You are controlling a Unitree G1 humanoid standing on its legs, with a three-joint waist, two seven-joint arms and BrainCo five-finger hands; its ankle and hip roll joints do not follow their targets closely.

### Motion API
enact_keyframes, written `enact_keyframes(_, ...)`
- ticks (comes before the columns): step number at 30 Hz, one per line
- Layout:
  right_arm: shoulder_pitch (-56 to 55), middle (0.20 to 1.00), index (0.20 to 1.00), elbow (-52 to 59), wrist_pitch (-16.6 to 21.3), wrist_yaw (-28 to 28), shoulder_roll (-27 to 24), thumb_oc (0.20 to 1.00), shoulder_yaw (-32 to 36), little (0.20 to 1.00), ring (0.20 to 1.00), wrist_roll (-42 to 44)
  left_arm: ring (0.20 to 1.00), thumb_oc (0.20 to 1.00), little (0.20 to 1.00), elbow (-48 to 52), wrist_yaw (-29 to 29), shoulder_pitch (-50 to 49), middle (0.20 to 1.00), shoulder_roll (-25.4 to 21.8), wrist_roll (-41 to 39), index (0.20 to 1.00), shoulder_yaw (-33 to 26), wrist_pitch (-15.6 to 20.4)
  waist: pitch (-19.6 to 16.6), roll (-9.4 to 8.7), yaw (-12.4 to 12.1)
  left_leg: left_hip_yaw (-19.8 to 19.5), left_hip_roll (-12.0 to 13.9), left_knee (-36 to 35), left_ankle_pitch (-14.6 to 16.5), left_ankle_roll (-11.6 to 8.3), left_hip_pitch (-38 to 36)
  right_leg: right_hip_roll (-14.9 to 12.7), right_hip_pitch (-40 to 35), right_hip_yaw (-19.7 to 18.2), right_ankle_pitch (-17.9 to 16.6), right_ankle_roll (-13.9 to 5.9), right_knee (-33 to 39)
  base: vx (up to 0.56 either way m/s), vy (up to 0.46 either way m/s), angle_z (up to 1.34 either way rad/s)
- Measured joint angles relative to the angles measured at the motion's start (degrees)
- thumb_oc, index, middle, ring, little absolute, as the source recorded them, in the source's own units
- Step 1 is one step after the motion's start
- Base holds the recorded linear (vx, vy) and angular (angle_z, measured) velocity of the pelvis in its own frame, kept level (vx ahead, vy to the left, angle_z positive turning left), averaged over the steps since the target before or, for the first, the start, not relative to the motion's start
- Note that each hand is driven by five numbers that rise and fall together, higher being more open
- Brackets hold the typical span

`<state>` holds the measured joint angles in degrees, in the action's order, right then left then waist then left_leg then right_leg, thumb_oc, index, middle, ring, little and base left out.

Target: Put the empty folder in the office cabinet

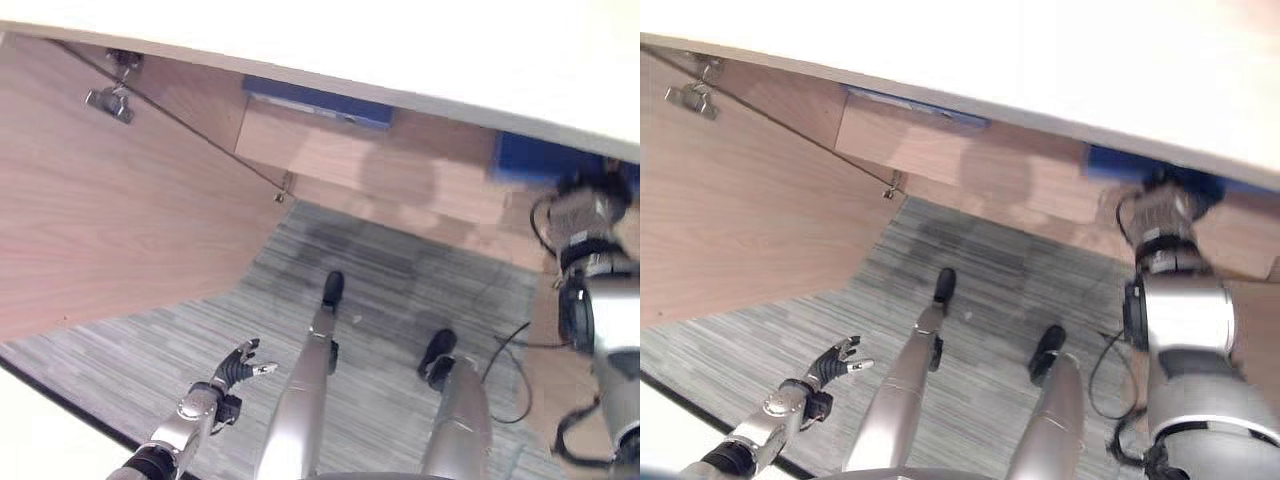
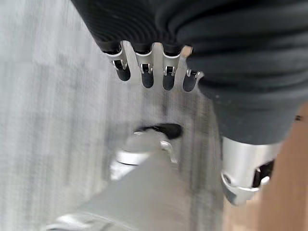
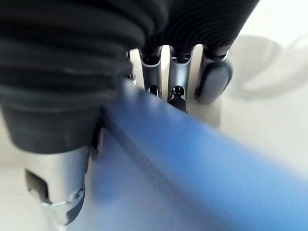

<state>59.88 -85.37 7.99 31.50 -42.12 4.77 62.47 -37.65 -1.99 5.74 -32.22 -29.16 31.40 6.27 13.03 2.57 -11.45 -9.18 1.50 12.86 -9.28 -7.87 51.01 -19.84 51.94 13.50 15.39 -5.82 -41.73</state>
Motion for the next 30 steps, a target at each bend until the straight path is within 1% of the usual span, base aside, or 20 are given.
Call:
enact_keyframes(1, -2.0, 1.0, 1.0, -0.57, 0.37, -0.45, 0.3, 1.0, 0.09, 1.0, 1.0, 0.42, 1.0, 1.0, 1.0, -0.51, -0.33, 0.7, 1.0, 0.03, -0.52, 1.0, -0.17, -0.01, 0.08, -0.27, 0.4, 0.05, 0.12, -0.01, 0.0, 0.0, 0.07, 0.47, 0.0, -0.05, -0.1, -0.48, 0.27, 0.02, -0.038, -0.04)
enact_keyframes(2, -5.3, 1.0, 1.0, 0.43, 2.0, -1.67, 1.25, 1.0, 0.06, 1.0, 1.0, 0.59, 1.0, 1.0, 1.0, -1.01, -0.26, 0.78, 1.0, 0.0, -0.98, 1.0, -1.38, -0.05, 0.11, -0.9, 0.73, -0.08, 0.09, -0.1, 0.01, -0.03, 0.09, 0.65, -0.11, -0.22, 0.01, -0.58, 0.47, 0.02, -0.031, -0.03)
enact_keyframes(3, -7.68, 1.0, 1.0, 0.35, 2.91, -2.69, 2.0, 1.0, 2.67, 1.0, 1.0, 1.25, 1.0, 1.0, 1.0, -1.79, -0.68, 1.27, 1.0, 0.01, -1.0, 1.0, -2.62, -0.09, 0.17, -1.78, 1.16, -0.34, 0.24, -0.27, 0.13, -0.23, 0.13, 0.67, -0.26, -0.05, -0.02, -0.53, 0.82, 0.0, 0.0, 0.0)
enact_keyframes(4, -8.09, 1.0, 1.0, -1.08, 1.7, -2.83, 2.0, 1.0, 3.73, 1.0, 1.0, 2.8, 1.0, 1.0, 1.0, -2.63, -0.91, 1.65, 1.0, 0.11, -1.3, 1.0, -2.72, -0.16, 0.25, -2.02, 1.7, -0.36, 0.23, -0.38, 0.21, -0.37, 0.26, 0.66, -0.19, -0.01, -0.08, -0.45, 0.86, 0.0, 0.0, 0.0)
enact_keyframes(5, -8.55, 1.0, 1.0, -2.62, 1.96, -2.14, 2.03, 1.0, 3.98, 1.0, 1.0, 3.96, 1.0, 1.0, 1.0, -2.62, -1.15, 2.3, 1.0, 0.34, -1.5, 1.0, -2.44, -0.47, 0.39, -1.87, 1.7, -0.29, 0.23, -0.44, 0.13, -0.27, 0.4, 0.68, -0.01, -0.06, -0.38, 0.03, 1.12, 0.0, 0.0, 0.0)
enact_keyframes(6, -8.4, 1.0, 1.0, -3.55, 0.72, -2.31, 2.09, 1.0, 4.45, 1.0, 1.0, 4.93, 1.0, 1.0, 1.0, -2.61, -1.26, 2.54, 1.0, 0.36, -1.63, 1.0, -2.39, -0.48, 0.65, -1.42, 1.64, -0.29, 0.17, -0.49, 0.07, -0.24, 0.42, 0.67, -0.02, -0.08, -0.38, -0.08, 1.11, 0.0, 0.0, 0.0)
enact_keyframes(7, -7.15, 1.0, 1.0, -4.7, 1.25, -2.66, 2.86, 1.0, 4.37, 1.0, 1.0, 6.73, 1.0, 1.0, 1.0, -2.69, -1.2, 2.62, 1.0, 0.33, -1.89, 1.0, -2.73, -0.64, 1.13, -0.56, 1.6, -0.34, 0.18, -0.61, 0.0, -0.29, 0.41, 0.71, 0.01, -0.07, -0.55, -0.41, 1.08, 0.02, -0.047, 0.01)
enact_keyframes(8, -5.43, 1.0, 1.0, -4.74, 1.42, -2.68, 3.84, 1.0, 3.27, 1.0, 1.0, 6.63, 1.0, 1.0, 1.0, -2.66, -1.18, 2.62, 1.0, 0.33, -1.9, 1.0, -2.95, -0.7, 1.5, 0.11, 1.48, -0.52, 0.19, -0.67, -0.08, -0.36, 0.41, 0.73, 0.03, 0.01, -0.54, -0.38, 0.96, 0.02, -0.041, 0.0)
enact_keyframes(10, 1.23, 1.0, 1.0, -6.42, 2.25, -0.92, 5.86, 1.0, 0.13, 1.0, 1.0, 9.63, 1.0, 1.0, 1.0, -2.8, -1.2, 2.52, 1.0, 0.31, -1.9, 1.0, -2.88, -1.07, 1.61, 0.57, 0.98, -0.6, 0.0, -1.02, -0.06, -0.42, 0.43, 0.83, 0.21, -0.07, -0.4, -0.38, 0.31, 0.09, -0.073, 0.0)
enact_keyframes(11, 7.35, 1.0, 1.0, -6.9, 1.64, 0.57, 6.39, 1.0, 0.36, 1.0, 1.0, 13.86, 1.0, 1.0, 1.0, -2.52, -1.25, 2.62, 1.0, 0.46, -1.89, 1.0, -2.85, -1.07, 1.83, 1.71, 0.47, -0.99, 0.16, -1.37, 0.06, -0.45, 0.38, 0.84, 0.32, -0.05, -0.26, -0.2, 0.19, 0.1, -0.094, 0.05)
enact_keyframes(12, 10.8, 1.0, 1.0, -7.69, 2.51, 2.98, 7.19, 1.0, 1.01, 1.0, 1.0, 16.78, 1.0, 1.0, 1.0, -2.3, -1.26, 2.62, 1.0, 0.55, -1.88, 1.0, -2.85, -1.0, 1.73, 2.84, -0.07, -1.19, 0.14, -2.47, 0.05, -0.45, 0.4, 0.99, 0.74, -0.28, -0.21, -0.09, 0.35, 0.03, -0.048, 0.11)
enact_keyframes(13, 16.48, 1.0, 1.0, -10.22, 5.49, 7.64, 7.23, 1.0, -0.02, 1.0, 1.0, 19.21, 1.0, 1.0, 1.0, -2.06, -0.98, 2.28, 1.0, 0.31, -1.89, 1.0, -2.86, -1.0, 1.48, 4.15, -0.81, -1.72, -0.33, -3.63, 1.18, -1.34, 0.45, 1.59, 0.94, -0.18, -0.38, -0.4, 0.3, 0.0, -0.032, 0.12)
enact_keyframes(14, 19.81, 1.0, 1.0, -10.31, 6.17, 13.22, 7.64, 1.0, -2.68, 1.0, 1.0, 22.24, 1.0, 1.0, 1.0, -1.26, -0.79, 1.04, 1.0, 0.85, -1.84, 1.0, -4.34, -0.99, 1.5, 4.73, -0.87, -1.93, 0.06, -3.67, 2.83, -1.84, 0.65, 1.58, 1.15, -0.37, -1.31, 0.06, 1.55, 0.0, 0.0, 0.0)
enact_keyframes(15, 15.95, 1.0, 1.0, -4.09, 7.06, 14.74, 11.93, 1.0, -6.08, 1.0, 1.0, 20.7, 1.0, 1.0, 1.0, -0.32, 0.16, -2.08, 1.0, 1.75, -1.86, 1.0, -6.7, -0.39, 1.58, 4.78, 0.41, -2.04, 0.21, -3.58, 2.5, -1.65, 0.5, 1.78, 1.12, -0.23, -1.71, 0.41, 2.23, -0.03, -0.014, -0.14)
enact_keyframes(16, 9.0, 1.0, 1.0, 5.65, 7.79, 14.45, 14.85, 1.0, -7.56, 1.0, 1.0, 14.7, 1.0, 1.0, 1.0, -1.4, 0.77, -2.97, 1.0, 2.53, -1.81, 1.0, -6.0, -1.32, 1.69, 4.81, 1.5, -2.09, 0.25, -3.53, 1.87, -1.34, 0.6, 2.04, 1.44, -0.54, -1.84, 0.29, 2.2, -0.02, -0.018, -0.25)
enact_keyframes(17, 5.16, 1.0, 1.0, 11.38, 8.21, 12.77, 15.67, 1.0, -7.5, 1.0, 1.0, 9.16, 1.0, 1.0, 1.0, -1.9, 1.02, -2.96, 1.0, 4.2, -1.84, 1.0, -5.63, -1.41, 1.79, 4.96, 1.68, -1.93, 0.24, -3.85, 1.81, -1.42, 1.38, 2.37, 2.79, -1.65, -2.11, -0.14, 2.27, -0.02, -0.025, -0.25)
enact_keyframes(19, 5.4, 1.0, 1.0, 11.64, 8.13, 11.83, 15.67, 1.0, -7.1, 1.0, 1.0, 6.75, 1.0, 1.0, 1.0, -1.28, 1.08, -2.13, 1.0, 5.23, -1.84, 1.0, -5.45, -1.33, 2.14, 5.44, 1.78, -2.06, 0.3, -4.09, 1.82, -1.43, 1.9, 2.7, 3.41, -1.9, -2.2, -0.29, 2.19, -0.01, -0.029, -0.02)
enact_keyframes(20, 5.73, 1.0, 1.0, 10.36, 8.04, 10.46, 15.36, 1.0, -6.84, 1.0, 1.0, 6.07, 1.0, 1.0, 1.0, -1.08, 1.31, -0.77, 1.0, 4.58, -1.85, 1.0, -5.56, -1.03, 2.4, 5.51, 1.81, -2.29, 0.74, -5.02, 1.86, -1.46, 1.81, 3.27, 3.4, -1.73, -2.16, -0.22, 2.31, -0.01, -0.025, 0.16)
enact_keyframes(24, 7.67, 1.0, 1.0, 6.87, 7.83, 7.31, 14.84, 1.0, -6.81, 1.0, 1.0, 6.0, 1.0, 1.0, 1.0, -1.09, 1.31, -0.06, 1.0, 4.49, -1.85, 1.0, -5.39, -1.06, 3.02, 5.59, 1.84, -2.15, 0.79, -5.3, 1.87, -1.46, 1.64, 3.42, 3.31, -1.87, -2.17, -0.23, 2.36, 0.0, -0.008, 0.03)
enact_keyframes(30, 8.02, 1.0, 1.0, 6.02, 7.26, 6.51, 14.05, 1.0, -6.14, 1.0, 1.0, 6.18, 1.0, 1.0, 1.0, -1.09, 1.29, 0.11, 1.0, 4.24, -1.83, 1.0, -5.42, -1.07, 3.53, 5.71, 1.74, -2.04, 0.76, -5.44, 1.86, -1.45, 1.15, 3.39, 2.64, -1.82, -2.17, -0.22, 2.49, 0.0, -0.003, 0.03)
